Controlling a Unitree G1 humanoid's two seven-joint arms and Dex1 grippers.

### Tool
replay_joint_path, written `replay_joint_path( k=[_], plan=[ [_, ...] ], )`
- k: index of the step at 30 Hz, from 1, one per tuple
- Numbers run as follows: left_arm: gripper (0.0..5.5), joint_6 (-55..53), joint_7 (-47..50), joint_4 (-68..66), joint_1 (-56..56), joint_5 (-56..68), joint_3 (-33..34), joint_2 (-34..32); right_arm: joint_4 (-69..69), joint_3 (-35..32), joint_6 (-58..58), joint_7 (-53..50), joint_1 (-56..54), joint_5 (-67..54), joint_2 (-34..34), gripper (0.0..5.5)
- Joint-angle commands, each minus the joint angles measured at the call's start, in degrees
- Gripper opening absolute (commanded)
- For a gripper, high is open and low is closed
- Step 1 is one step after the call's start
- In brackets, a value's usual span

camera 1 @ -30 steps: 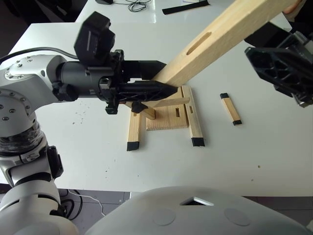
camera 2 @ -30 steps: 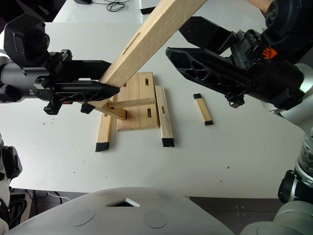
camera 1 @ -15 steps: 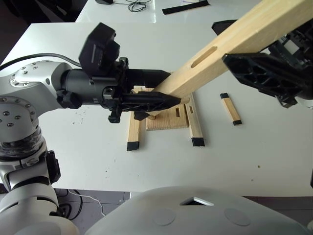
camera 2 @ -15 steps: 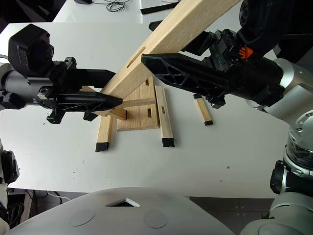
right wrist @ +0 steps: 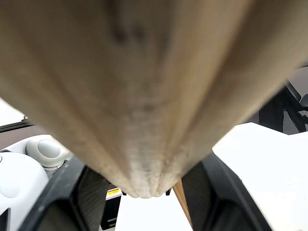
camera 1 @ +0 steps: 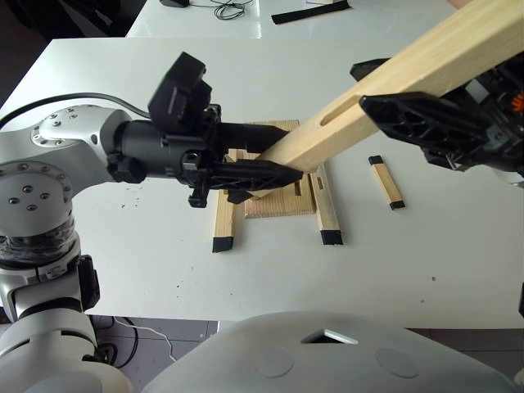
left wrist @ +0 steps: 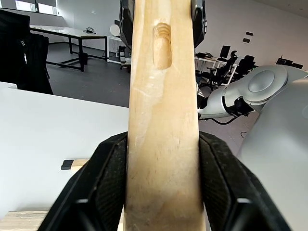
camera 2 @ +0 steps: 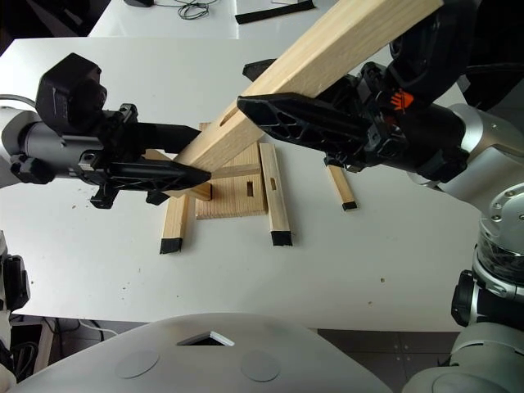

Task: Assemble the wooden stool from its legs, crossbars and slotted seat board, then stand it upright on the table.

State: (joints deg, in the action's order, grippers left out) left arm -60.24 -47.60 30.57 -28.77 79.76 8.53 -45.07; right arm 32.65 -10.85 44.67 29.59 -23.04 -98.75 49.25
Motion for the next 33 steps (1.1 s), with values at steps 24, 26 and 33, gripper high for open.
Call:
replay_joint_path(
  k=[24, 26, 33],
  plan=[
    [3.76, 0.5, 10.4, -12.8, -9.3, 5.7, 5.8, -1.0, 2.1, -18.3, 5.9, 10.2, 14.7, 6.7, 10.6, 2.0],
    [3.76, 0.9, 11.7, -14.8, -11.5, 6.1, 7.2, -1.6, 1.0, -21.4, 7.5, 13.6, 18.1, 9.7, 12.2, 2.0],
    [3.76, 3.9, 4.2, -23.5, -13.3, -5.4, 8.2, -7.8, 3.1, -21.9, 1.5, 22.2, 29.7, 33.6, 12.0, 2.0]
  ],
)
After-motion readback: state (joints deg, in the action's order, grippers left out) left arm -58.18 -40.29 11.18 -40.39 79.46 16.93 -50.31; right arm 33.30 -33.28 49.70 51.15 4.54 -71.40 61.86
